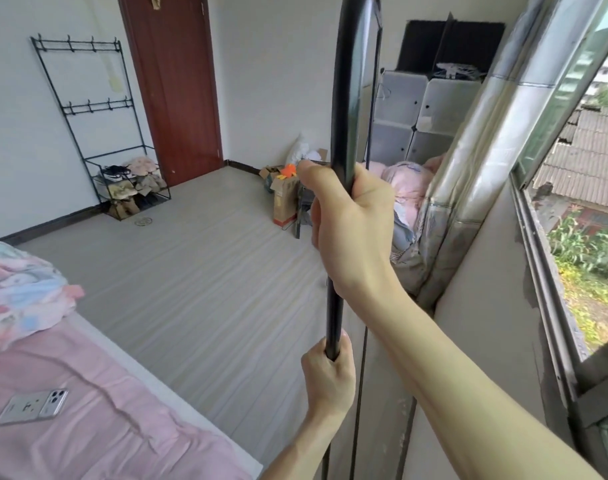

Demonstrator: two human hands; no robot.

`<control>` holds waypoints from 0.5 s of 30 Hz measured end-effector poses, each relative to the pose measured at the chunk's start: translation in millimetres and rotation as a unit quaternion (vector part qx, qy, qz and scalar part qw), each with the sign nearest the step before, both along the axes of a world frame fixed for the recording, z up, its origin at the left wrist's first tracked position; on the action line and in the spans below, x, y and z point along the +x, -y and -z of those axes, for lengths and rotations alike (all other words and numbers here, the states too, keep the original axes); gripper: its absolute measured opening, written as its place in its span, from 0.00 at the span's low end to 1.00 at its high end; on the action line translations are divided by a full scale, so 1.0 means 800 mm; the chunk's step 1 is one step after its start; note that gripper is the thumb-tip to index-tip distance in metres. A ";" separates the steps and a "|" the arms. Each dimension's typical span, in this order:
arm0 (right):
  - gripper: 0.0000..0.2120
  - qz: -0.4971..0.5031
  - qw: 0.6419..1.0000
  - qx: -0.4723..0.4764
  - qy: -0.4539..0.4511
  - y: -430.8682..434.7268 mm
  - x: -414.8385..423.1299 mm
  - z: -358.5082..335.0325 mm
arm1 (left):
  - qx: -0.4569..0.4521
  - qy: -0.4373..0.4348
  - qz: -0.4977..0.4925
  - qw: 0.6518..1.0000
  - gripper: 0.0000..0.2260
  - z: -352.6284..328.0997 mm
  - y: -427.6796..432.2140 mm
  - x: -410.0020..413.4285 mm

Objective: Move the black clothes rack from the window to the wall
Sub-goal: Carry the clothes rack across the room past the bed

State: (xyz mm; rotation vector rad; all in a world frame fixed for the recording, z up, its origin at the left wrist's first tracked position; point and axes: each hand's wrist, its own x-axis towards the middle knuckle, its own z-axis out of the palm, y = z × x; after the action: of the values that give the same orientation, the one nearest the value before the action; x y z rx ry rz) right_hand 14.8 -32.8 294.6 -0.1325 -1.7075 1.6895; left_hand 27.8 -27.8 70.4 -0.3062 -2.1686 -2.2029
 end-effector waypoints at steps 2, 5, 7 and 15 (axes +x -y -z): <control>0.21 -0.012 1.000 -0.003 -0.004 0.000 -0.002 -0.001 | 0.003 0.013 -0.001 1.000 0.23 -0.001 -0.001 -0.003; 0.22 -0.034 0.999 0.007 -0.008 -0.001 -0.003 -0.002 | 0.009 0.025 -0.004 1.000 0.27 -0.003 0.000 -0.007; 0.24 -0.050 0.999 0.017 -0.012 0.001 -0.004 -0.003 | 0.015 0.034 -0.015 0.999 0.28 -0.005 0.001 -0.008; 0.21 -0.114 0.993 0.026 0.001 0.013 -0.027 -0.006 | 0.002 0.042 -0.048 0.998 0.28 -0.008 0.012 -0.035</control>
State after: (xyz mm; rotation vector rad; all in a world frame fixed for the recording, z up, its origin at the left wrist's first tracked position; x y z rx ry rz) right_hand -6.9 -43.4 299.7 0.0893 -1.8243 1.8055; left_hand 0.2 -37.2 76.5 -0.1071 -2.1699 -2.2059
